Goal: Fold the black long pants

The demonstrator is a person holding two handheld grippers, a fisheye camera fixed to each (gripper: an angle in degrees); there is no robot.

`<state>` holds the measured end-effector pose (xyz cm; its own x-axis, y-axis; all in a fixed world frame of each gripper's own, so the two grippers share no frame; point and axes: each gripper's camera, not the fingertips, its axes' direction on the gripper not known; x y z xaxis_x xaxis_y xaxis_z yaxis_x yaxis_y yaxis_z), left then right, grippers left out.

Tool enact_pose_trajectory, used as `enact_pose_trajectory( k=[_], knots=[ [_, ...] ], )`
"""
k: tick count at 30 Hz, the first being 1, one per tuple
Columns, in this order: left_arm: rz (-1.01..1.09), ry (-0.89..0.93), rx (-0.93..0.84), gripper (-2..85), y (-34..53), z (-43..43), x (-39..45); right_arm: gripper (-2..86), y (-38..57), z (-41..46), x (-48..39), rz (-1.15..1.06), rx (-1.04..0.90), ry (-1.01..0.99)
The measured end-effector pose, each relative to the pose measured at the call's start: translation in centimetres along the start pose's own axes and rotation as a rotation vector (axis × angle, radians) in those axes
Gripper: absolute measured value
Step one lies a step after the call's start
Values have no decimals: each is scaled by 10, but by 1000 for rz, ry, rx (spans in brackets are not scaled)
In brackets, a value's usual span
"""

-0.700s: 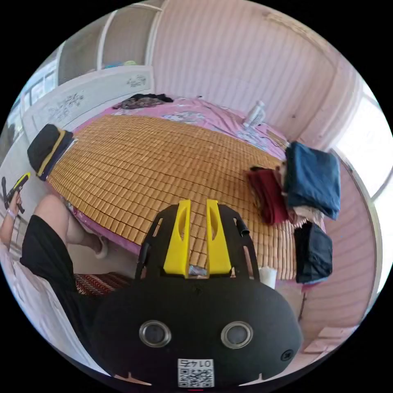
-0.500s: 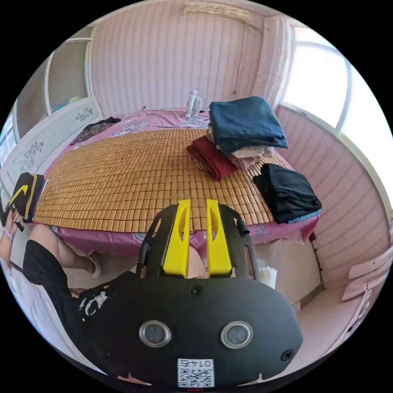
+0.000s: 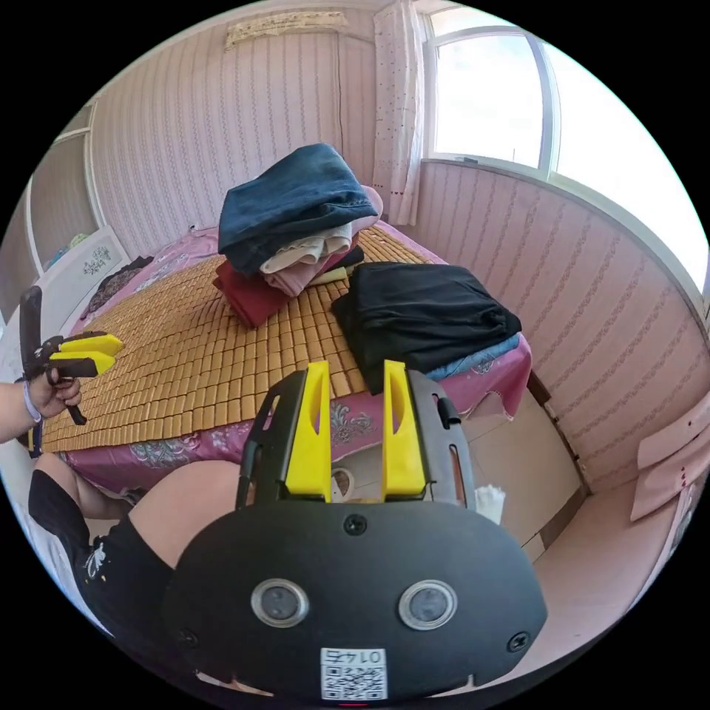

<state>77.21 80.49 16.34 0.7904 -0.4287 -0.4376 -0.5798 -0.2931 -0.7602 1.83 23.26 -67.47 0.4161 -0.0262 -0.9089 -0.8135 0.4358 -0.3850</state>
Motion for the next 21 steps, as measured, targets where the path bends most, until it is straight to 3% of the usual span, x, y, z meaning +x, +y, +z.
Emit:
enact_pose_trajectory(
  k=[6,9,16,21],
  knots=[
    [14,77,-92,83,-105,114,2,117,-64,63,47,-33,-39,-23],
    [25,62,-102,85,-144,156,3,105,-79,103,69,-34,-152,-5],
    [-79,-71,-164,110,-196,236,-13,15,-77,52,142,71,28,-259],
    [-62,-88,-194,43,-196,228,5,8,-69,-24,168,125,219,-321]
  ],
)
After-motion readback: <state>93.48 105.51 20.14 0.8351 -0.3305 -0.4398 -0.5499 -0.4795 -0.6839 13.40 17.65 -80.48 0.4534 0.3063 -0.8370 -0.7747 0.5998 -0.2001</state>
